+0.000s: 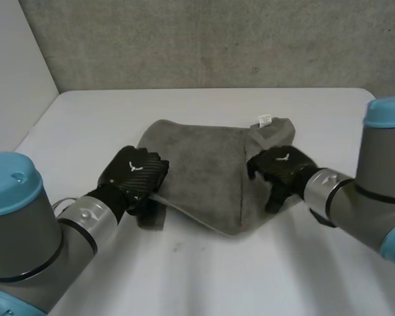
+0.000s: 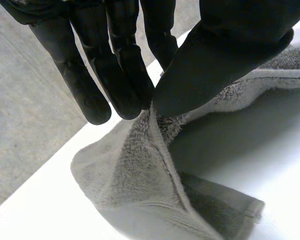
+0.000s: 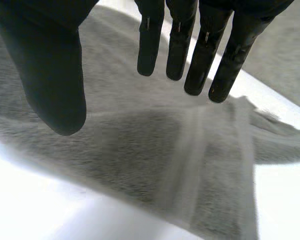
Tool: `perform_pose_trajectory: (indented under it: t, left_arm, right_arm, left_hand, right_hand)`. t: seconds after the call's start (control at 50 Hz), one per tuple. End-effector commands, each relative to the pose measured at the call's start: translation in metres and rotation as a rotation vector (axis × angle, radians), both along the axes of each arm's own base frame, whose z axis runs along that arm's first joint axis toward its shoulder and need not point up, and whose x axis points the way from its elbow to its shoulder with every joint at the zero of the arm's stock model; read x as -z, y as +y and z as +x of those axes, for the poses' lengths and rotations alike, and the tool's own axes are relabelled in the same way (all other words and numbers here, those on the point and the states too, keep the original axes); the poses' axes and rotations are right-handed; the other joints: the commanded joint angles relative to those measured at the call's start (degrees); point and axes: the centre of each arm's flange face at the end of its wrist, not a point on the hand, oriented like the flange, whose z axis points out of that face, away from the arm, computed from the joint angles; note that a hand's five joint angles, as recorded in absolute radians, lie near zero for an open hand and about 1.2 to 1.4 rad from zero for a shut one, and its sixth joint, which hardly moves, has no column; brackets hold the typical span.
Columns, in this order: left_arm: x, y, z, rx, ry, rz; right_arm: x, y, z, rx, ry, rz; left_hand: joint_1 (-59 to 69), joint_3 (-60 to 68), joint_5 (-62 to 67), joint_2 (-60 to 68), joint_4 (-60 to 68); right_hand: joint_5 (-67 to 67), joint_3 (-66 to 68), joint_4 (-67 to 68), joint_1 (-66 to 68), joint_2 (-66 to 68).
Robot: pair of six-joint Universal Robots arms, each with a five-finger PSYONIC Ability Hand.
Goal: Fold the towel.
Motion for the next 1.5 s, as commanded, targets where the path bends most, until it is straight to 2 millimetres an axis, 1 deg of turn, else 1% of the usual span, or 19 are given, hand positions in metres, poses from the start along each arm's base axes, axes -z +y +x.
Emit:
perform_pose_trajectory:
  t: [0.02,0.1,0.2,0.3,0.44,0.58,0.8,0.92,1.02,1.06,1.08,1.12,1.2,1.3,1.34,1.4,1.44,1.46,1.5]
  left_arm:
    - [-0.027,0.002,0.001,-0.006,0.049,-0.074]
    - [-0.043,0.003,0.002,-0.007,0.078,-0.116]
    - [-0.086,0.006,-0.001,0.001,0.152,-0.231]
    - [-0.109,0.015,-0.006,0.029,0.200,-0.270]
    - [-0.121,0.026,-0.014,0.062,0.222,-0.269]
    - [-0.129,0.021,-0.014,0.006,0.234,-0.291]
    - [-0.135,0.017,-0.016,-0.003,0.245,-0.308]
    - [-0.136,0.016,-0.015,-0.005,0.249,-0.309]
    - [-0.137,0.018,-0.014,-0.008,0.266,-0.300]
    - [-0.139,0.017,-0.012,-0.031,0.287,-0.291]
    - [-0.139,0.017,-0.012,-0.031,0.288,-0.291]
    - [-0.141,0.014,-0.008,-0.065,0.311,-0.281]
    - [-0.141,0.012,-0.006,-0.087,0.328,-0.273]
    - [-0.139,0.010,-0.004,-0.099,0.320,-0.270]
    - [-0.136,0.004,0.001,-0.123,0.310,-0.266]
    - [-0.135,-0.001,0.005,-0.141,0.305,-0.265]
    - [-0.130,-0.013,0.015,-0.186,0.288,-0.257]
    - [-0.130,-0.013,0.015,-0.186,0.288,-0.257]
    - [-0.122,-0.021,0.023,-0.216,0.269,-0.243]
  right_arm:
    - [0.002,-0.025,-0.030,0.175,-0.151,0.102]
    - [0.005,-0.028,-0.037,0.172,-0.181,0.134]
    - [0.015,-0.018,-0.038,0.108,-0.204,0.201]
    - [0.027,-0.013,-0.037,0.109,-0.223,0.205]
    - [0.031,-0.003,-0.015,0.125,-0.356,0.184]
    - [0.050,0.034,0.020,0.061,-0.376,0.260]
    - [0.053,0.061,0.038,0.092,-0.369,0.204]
    - [0.055,0.054,0.046,0.136,-0.418,0.146]
    - [0.061,0.033,0.052,0.204,-0.455,0.054]
    - [0.067,0.025,0.056,0.219,-0.450,0.034]
    - [0.067,0.025,0.056,0.219,-0.450,0.033]
    - [0.071,0.018,0.057,0.232,-0.450,0.036]
    - [0.072,0.016,0.056,0.235,-0.450,0.037]
    - [0.051,-0.011,0.034,0.302,-0.473,-0.025]
    - [0.010,-0.031,0.017,0.328,-0.503,-0.149]
    - [-0.012,-0.040,0.006,0.330,-0.489,-0.226]
    - [-0.047,-0.059,-0.021,0.312,-0.379,-0.377]
    - [-0.047,-0.059,-0.021,0.312,-0.379,-0.377]
    - [-0.084,-0.057,-0.032,0.223,-0.225,-0.496]
  left_hand:
    - [11.75,10.32,10.51,10.25,10.23]
    - [11.75,10.32,10.51,10.25,10.23]
    - [11.75,10.32,10.51,10.25,10.23]
    - [11.75,10.32,10.51,10.25,10.23]
    - [11.75,10.32,10.51,10.25,10.23]
    - [11.75,10.32,10.51,10.25,10.23]
    - [11.75,10.32,10.51,10.25,10.23]
    - [11.75,10.32,10.51,10.25,10.23]
    - [11.75,10.32,10.51,10.25,10.23]
    - [11.75,10.32,10.51,10.25,10.23]
    - [11.75,10.32,10.51,10.25,10.23]
    - [11.75,10.32,10.51,10.25,10.23]
    - [11.75,10.32,10.51,10.25,10.23]
    - [11.75,10.32,10.51,10.25,10.23]
    - [11.75,10.32,10.51,10.25,10.23]
    - [11.75,10.32,10.51,10.25,10.23]
    - [11.75,10.32,10.51,10.25,10.23]
    - [11.75,10.32,10.51,10.25,10.23]
    - [11.75,10.32,10.51,10.25,10.23]
  right_hand:
    - [-9.07,-8.72,-8.74,-5.04,-9.34]
    - [-9.09,-8.74,-8.76,-5.06,-9.36]
    - [-13.44,-13.09,-13.10,-9.41,-13.71]
    - [-15.15,-14.80,-14.81,-11.12,-15.42]
    - [-15.15,-14.80,-14.81,-11.12,-15.42]
    - [-17.50,-17.15,-17.16,-13.47,-17.77]
    - [-21.63,-21.27,-21.29,-17.59,-21.89]
    - [-19.02,-18.66,-18.68,-14.99,-19.29]
    - [-1.69,-1.34,-1.36,2.34,-1.96]
    - [22.06,22.42,22.40,26.09,21.80]
    - [22.19,22.55,22.53,26.22,21.92]
    - [44.29,44.64,44.62,48.32,44.02]
    - [48.37,48.73,48.71,52.41,48.11]
    - [48.37,48.73,48.71,52.41,48.11]
    - [48.37,48.73,48.71,52.41,48.11]
    - [48.37,48.73,48.71,52.41,48.11]
    - [48.37,48.73,48.71,52.41,48.11]
    - [48.37,48.73,48.71,52.41,48.11]
    - [48.37,48.73,48.71,52.41,48.11]
